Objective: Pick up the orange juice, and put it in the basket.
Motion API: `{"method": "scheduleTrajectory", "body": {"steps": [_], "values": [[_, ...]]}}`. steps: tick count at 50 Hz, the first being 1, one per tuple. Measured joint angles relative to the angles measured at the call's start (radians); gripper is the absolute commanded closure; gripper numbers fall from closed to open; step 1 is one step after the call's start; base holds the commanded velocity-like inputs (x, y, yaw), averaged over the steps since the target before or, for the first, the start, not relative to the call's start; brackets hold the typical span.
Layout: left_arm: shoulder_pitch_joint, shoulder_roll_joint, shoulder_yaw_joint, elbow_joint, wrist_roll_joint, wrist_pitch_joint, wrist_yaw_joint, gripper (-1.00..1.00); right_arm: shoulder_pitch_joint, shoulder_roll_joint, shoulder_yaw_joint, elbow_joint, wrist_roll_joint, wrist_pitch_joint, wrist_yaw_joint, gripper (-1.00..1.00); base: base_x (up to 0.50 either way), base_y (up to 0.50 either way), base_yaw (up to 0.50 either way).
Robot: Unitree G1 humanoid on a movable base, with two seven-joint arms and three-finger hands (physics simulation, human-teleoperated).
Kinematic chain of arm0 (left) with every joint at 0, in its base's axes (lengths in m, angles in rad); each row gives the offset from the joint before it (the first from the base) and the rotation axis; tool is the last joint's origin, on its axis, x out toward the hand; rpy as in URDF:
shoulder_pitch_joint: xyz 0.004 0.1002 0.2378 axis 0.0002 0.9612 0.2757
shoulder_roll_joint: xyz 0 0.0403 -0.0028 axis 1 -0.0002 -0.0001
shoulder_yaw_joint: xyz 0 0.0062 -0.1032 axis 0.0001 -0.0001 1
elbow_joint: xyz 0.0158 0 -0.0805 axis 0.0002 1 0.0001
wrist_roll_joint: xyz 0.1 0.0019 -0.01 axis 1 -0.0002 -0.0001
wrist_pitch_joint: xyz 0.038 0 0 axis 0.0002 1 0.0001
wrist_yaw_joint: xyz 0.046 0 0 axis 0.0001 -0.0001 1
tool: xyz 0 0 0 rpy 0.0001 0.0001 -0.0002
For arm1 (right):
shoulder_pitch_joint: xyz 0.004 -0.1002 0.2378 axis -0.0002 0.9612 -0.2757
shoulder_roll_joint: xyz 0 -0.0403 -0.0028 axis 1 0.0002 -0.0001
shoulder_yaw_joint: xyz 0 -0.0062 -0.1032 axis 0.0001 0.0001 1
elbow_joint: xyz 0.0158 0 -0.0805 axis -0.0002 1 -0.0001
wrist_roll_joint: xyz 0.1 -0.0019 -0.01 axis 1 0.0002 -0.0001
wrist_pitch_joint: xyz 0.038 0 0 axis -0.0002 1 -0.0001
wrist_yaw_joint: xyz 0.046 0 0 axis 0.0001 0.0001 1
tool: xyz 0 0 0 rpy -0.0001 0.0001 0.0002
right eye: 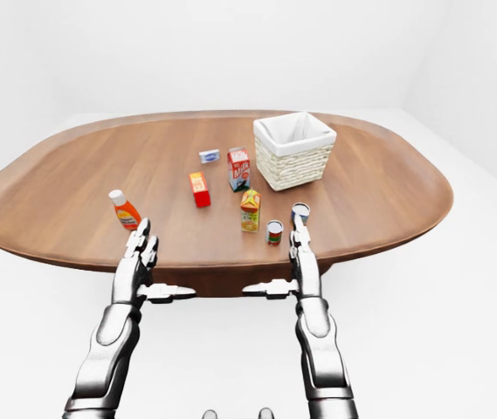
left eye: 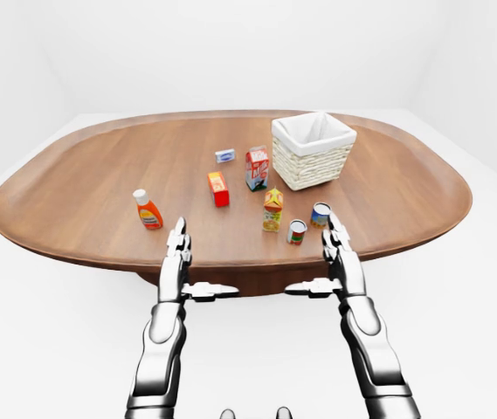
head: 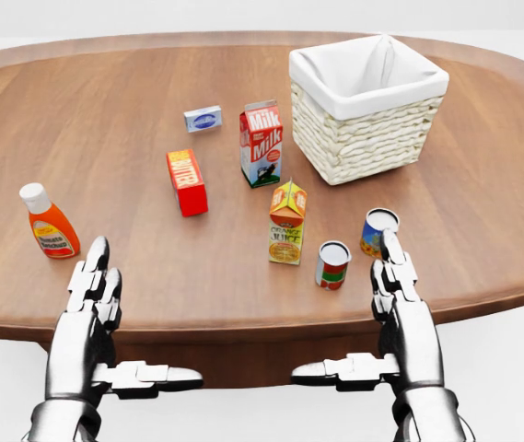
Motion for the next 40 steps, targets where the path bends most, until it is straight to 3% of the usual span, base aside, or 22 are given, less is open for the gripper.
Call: {"method": "scheduleTrajectory", "body": {"steps": [7,14,25,33,40], "values": [[0.002,0.007,0.014,-0.016,-0.009,0.023,-0.015,-1.0,0.0,-0.005,-0.01,-0.006,0.004,0.001,0.013,-1.0,0.0,0.0,0.0],[0.003,0.015,0.027,-0.06,-0.018,0.079,-0.021,-1.0,0.003,-0.008,-0.012,-0.032,0.002,0.011,0.019,-1.0,0.0,0.0,0.0],[0.021,0.053,0.092,-0.266,0.001,0.079,-0.07,-1.0,0.011,-0.008,-0.007,-0.109,-0.01,0.044,0.027,-1.0,0.0,0.0,0.0],[0.061,0.075,0.162,-0.435,0.029,0.079,-0.191,-1.0,0.015,-0.008,-0.003,-0.184,-0.021,0.085,0.031,-1.0,0.0,0.0,0.0],[0.083,0.085,0.259,-0.57,0.03,0.079,-0.311,-1.0,0.017,-0.007,0.002,-0.243,-0.031,0.086,0.036,-1.0,0.0,0.0,0.0]]}}
